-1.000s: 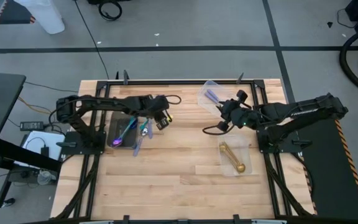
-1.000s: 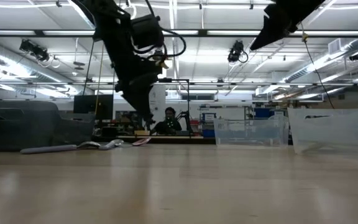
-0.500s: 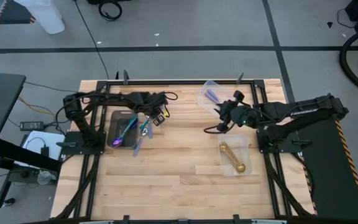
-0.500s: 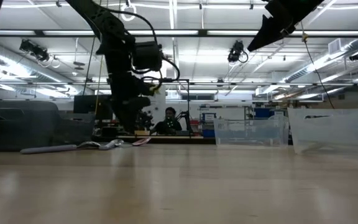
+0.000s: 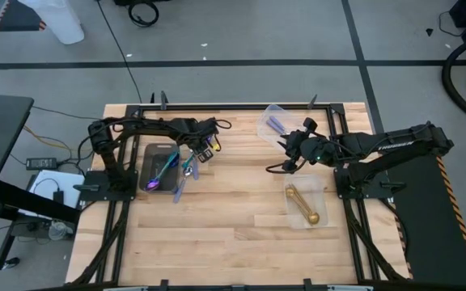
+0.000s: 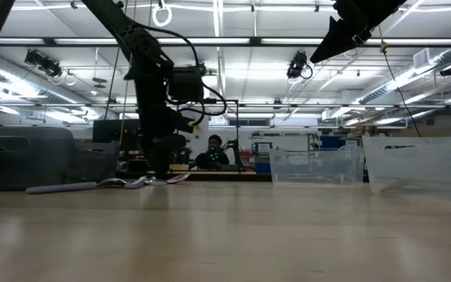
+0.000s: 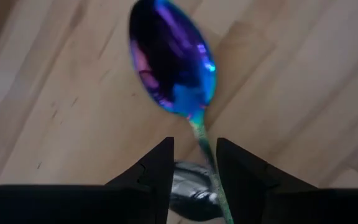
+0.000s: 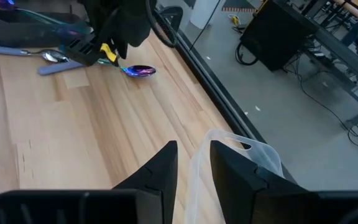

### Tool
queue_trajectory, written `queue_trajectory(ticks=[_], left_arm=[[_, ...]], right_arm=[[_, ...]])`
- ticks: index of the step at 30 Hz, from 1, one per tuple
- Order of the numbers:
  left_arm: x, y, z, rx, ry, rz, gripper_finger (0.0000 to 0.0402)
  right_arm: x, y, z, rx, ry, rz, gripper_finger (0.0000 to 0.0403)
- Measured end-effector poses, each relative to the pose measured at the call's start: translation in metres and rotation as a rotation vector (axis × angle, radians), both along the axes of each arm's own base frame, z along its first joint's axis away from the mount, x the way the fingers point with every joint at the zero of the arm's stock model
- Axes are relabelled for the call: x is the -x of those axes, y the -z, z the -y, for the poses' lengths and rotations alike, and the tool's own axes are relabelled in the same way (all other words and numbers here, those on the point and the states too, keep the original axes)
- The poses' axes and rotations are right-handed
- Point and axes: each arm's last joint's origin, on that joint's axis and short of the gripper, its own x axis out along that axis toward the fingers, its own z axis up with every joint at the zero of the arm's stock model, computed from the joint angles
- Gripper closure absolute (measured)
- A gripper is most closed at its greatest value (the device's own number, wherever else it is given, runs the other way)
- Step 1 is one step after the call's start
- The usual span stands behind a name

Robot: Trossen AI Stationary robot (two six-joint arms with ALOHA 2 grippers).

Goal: Sort silverware by color (type)
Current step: Put the blue spoon into the black bin

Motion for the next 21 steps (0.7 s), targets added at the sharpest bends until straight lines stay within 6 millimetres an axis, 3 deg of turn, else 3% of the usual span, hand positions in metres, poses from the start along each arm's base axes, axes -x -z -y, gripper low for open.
queue_trajectory(ticks=[10, 21], left_arm=[[0.0, 0.014, -0.009, 0.081, 0.003, -0.003, 0.0285], [0.0, 0.016, -0.008, 0.118, 0.019, 0.004, 0.0385]], right_arm=[[-0.001, 0.0, -0.001, -0.015, -0.018, 0.006, 0.0298], [-0.001, 0.0, -0.001, -0.012, -0.023, 0.002, 0.0298]])
